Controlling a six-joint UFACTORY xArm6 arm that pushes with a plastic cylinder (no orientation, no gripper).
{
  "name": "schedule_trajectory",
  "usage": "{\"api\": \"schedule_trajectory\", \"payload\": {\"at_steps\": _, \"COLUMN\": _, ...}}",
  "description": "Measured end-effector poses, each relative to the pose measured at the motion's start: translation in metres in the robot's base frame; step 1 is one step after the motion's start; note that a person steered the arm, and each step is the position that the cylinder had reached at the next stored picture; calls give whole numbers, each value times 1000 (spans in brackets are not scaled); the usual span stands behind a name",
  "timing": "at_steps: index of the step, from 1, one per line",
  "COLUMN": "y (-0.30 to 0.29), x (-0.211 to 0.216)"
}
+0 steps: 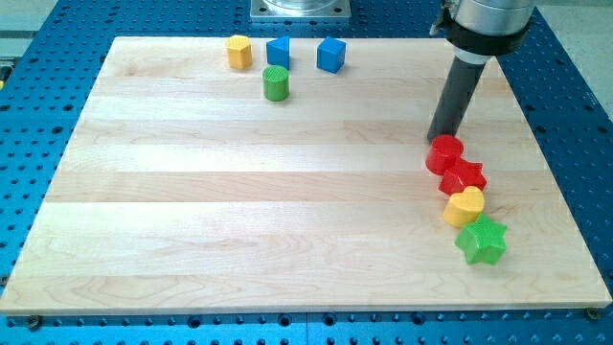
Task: Slightly move the red circle to the right
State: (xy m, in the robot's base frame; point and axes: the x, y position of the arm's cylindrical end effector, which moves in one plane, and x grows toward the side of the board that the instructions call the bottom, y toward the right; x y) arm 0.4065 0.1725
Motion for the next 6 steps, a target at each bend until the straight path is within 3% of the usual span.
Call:
{"api": "schedule_trajectory", "payload": {"at_steps": 1, "y": -61, "x": -18}}
{"api": "schedule_trajectory", "payload": {"at_steps": 2, "y": -80, "x": 23}}
{"api": "schedule_trajectory", "payload": {"at_steps": 4, "y": -23, "x": 22}}
{"api": "schedule_trajectory", "payload": {"at_steps": 6, "y": -10, "x": 15}}
